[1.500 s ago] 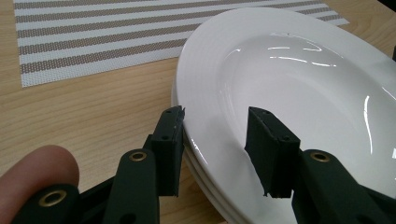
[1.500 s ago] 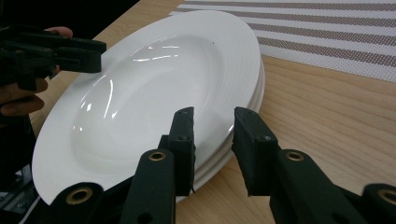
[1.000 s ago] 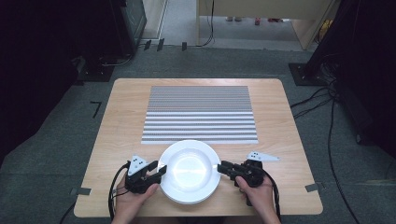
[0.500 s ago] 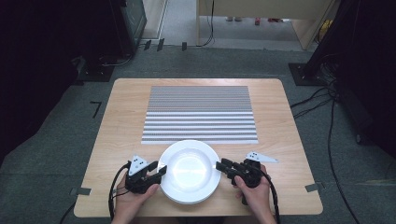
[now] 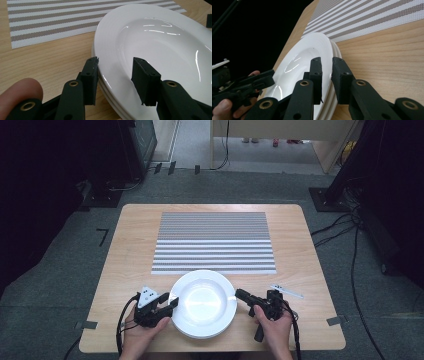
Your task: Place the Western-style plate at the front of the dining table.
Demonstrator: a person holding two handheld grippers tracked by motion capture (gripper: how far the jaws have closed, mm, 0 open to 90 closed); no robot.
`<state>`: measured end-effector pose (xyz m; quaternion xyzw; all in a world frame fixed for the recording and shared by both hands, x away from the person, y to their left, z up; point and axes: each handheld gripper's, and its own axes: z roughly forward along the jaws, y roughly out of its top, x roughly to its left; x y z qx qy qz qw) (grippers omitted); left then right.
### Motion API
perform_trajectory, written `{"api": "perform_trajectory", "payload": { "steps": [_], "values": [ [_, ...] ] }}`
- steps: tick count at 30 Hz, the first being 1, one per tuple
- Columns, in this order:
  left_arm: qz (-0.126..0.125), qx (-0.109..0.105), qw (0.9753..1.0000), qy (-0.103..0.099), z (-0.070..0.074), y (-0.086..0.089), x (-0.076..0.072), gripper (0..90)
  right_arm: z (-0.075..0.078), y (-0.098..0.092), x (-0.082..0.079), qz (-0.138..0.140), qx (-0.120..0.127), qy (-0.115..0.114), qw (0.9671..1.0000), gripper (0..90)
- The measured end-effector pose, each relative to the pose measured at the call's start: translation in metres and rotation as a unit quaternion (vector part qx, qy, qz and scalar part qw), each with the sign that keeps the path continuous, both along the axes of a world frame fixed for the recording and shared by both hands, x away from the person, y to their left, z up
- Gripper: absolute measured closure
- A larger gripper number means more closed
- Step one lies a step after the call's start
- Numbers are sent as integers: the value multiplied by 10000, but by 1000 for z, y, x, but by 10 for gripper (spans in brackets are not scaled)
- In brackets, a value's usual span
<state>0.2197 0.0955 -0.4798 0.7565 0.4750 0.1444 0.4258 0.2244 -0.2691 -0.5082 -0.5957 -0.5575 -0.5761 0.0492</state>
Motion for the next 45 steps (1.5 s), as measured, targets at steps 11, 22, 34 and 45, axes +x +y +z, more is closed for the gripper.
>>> {"api": "perform_trajectory", "payload": {
  "steps": [11, 22, 34, 45],
  "values": [
    [-16, 8, 10000, 37, 0, 1, 0, 585, -5, 2, 0, -28, 206, 112, 9997, 792],
    [-11, 44, 10000, 63, 0, 0, 0, 588, -10, 1, 0, -33, 356, 125, 9993, 820],
    [-12, 125, 9999, 33, 0, -1, 0, 577, -12, 6, -1, -50, 435, -197, 9988, 840],
    [-4, 103, 9999, 72, -3, -2, 0, 559, -12, 4, 0, -1, 467, -327, 9984, 844]
  ]
}}
